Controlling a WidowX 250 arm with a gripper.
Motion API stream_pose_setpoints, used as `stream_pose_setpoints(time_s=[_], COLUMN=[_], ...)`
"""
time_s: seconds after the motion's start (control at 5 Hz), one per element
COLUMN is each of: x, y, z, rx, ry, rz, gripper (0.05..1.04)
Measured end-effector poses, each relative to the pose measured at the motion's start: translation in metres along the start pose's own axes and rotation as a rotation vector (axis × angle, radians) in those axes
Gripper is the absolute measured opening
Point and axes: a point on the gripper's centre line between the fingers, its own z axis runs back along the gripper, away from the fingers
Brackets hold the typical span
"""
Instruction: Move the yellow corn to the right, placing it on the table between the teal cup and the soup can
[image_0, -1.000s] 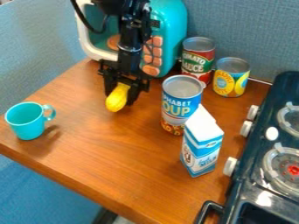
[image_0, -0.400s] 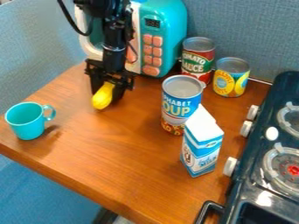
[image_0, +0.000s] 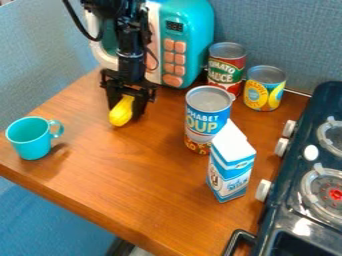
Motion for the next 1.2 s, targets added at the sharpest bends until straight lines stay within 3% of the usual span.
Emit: stream_pose_setpoints(time_s=[0.2, 0.4, 0.6, 0.8, 1.0, 1.2], x=[-0.002, -0.005, -0.009, -0.014, -0.017, -0.021], y=[-0.002, 0.001, 0.003, 0.004, 0.005, 0.005], z=[-0.002, -0.003, -0.005, 0.011, 0.038, 0.053], rx=[-0.033, -0.071, -0.065, -0.06, -0.05, -0.053], ry=[0.008, 0.01, 0.024, -0.018, -0.105, -0.161], rz=[0.002, 0.02, 0.018, 0.019, 0.021, 0.026], gripper=[0.706, 0.79, 1.0, 1.003, 1.001, 1.001])
